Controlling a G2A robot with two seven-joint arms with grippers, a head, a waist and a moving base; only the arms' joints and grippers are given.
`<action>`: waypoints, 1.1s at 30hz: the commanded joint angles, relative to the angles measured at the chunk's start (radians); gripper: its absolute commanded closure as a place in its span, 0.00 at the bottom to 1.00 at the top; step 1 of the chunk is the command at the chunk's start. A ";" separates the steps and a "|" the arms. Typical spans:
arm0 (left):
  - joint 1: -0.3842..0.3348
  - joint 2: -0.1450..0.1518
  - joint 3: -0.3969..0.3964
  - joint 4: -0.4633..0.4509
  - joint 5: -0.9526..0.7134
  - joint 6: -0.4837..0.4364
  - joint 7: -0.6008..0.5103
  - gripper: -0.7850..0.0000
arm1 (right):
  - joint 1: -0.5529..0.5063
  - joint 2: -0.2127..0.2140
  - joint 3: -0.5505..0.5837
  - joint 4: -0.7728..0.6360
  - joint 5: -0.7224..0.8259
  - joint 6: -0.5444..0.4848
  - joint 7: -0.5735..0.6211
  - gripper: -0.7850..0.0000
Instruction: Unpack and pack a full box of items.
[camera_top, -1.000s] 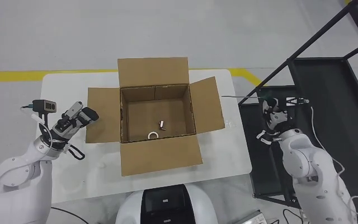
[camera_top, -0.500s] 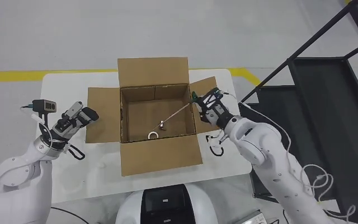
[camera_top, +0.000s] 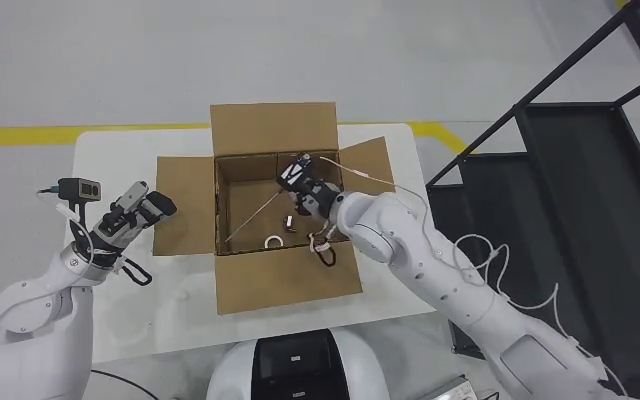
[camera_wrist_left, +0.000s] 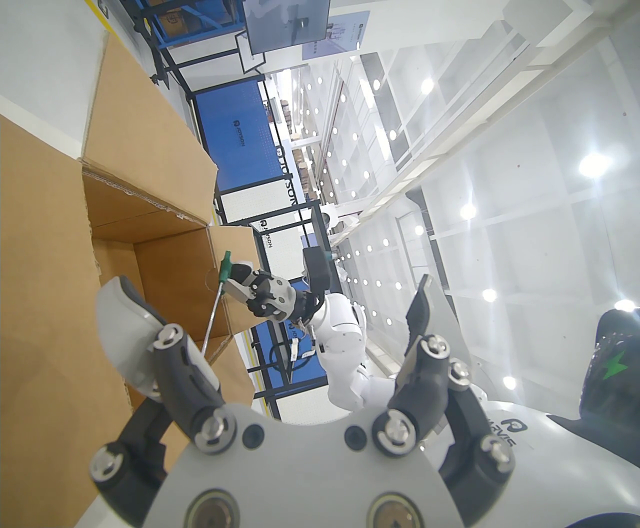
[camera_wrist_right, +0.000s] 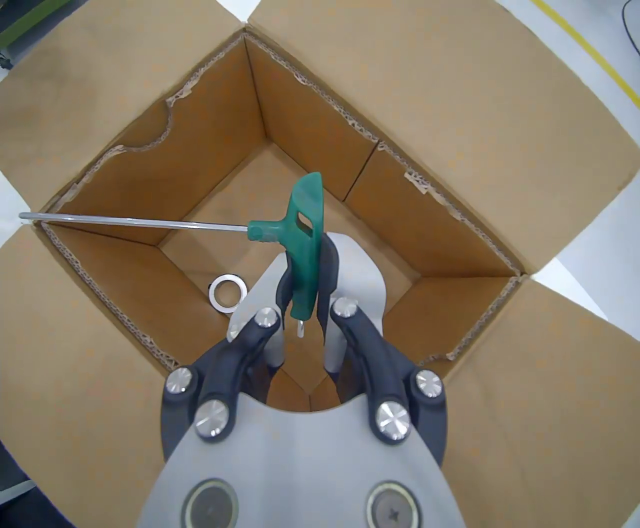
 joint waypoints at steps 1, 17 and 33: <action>0.000 0.000 0.000 0.000 0.000 0.000 0.000 0.00 | 0.017 -0.008 -0.019 0.029 -0.001 -0.005 0.009 1.00; 0.000 0.000 0.000 0.000 0.000 0.000 0.000 0.00 | -0.019 -0.014 0.031 -0.020 0.138 -0.197 -0.007 0.00; 0.000 0.000 0.000 -0.001 0.004 0.001 0.005 0.00 | -0.260 0.103 0.551 -0.092 0.984 -0.652 0.214 0.00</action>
